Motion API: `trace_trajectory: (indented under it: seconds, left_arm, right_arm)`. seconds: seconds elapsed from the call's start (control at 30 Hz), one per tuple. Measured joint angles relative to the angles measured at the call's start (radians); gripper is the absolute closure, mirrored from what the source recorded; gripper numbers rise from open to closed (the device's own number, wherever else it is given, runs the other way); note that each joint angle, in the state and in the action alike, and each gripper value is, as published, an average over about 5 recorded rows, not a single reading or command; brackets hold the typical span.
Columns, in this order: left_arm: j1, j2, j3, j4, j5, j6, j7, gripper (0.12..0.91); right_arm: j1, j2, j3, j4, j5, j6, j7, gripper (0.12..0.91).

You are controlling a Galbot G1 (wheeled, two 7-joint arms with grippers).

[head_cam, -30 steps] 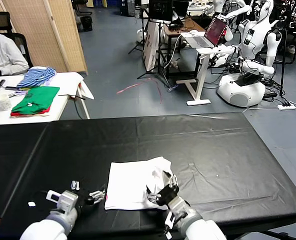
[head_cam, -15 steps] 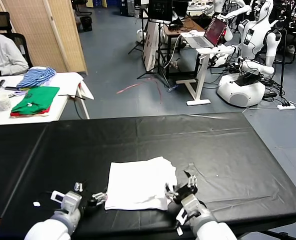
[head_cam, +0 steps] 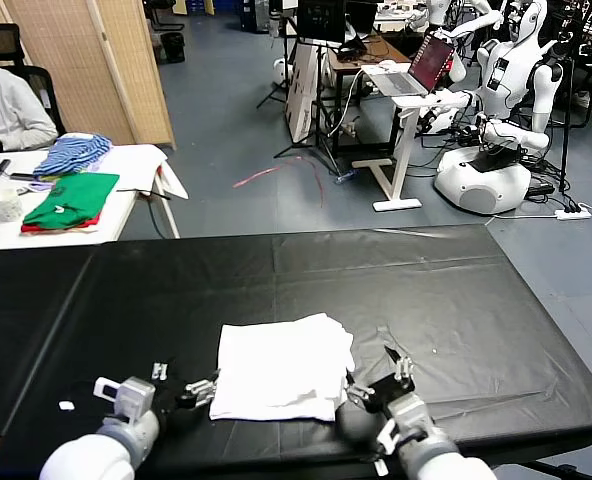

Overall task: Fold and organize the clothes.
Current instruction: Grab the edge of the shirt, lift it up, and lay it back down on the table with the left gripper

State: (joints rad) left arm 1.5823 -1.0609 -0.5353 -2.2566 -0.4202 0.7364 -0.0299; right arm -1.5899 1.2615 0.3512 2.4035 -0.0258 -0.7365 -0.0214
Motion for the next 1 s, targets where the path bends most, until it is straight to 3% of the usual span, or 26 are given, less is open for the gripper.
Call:
trace_trajectory:
  seconds: [0.23,0.47,0.7,1.0]
  left_arm:
    - [-0.004,-0.03,-0.017,0.036,-0.161,-0.011,-0.002,0.123]
    - [-0.016,-0.061,-0.016,0.076,-0.303,-0.101,0.002,0.123]
    - [-0.006,-0.08,-0.012,0.117,-0.27,-0.168,0.06,0.123]
    - [-0.002,-0.098,0.005,0.122,-0.264,-0.173,0.082,0.123]
  right_arm:
    - [-0.058,0.019,0.097,0.072,0.086,0.0,0.001,0.118]
    - [-0.086,0.024,0.126,0.097,0.099,0.0,0.001,0.118]
    - [-0.085,0.008,0.153,0.106,0.126,0.0,0.0,0.118]
    - [-0.081,0.012,0.144,0.101,0.125,0.006,-0.001,0.118]
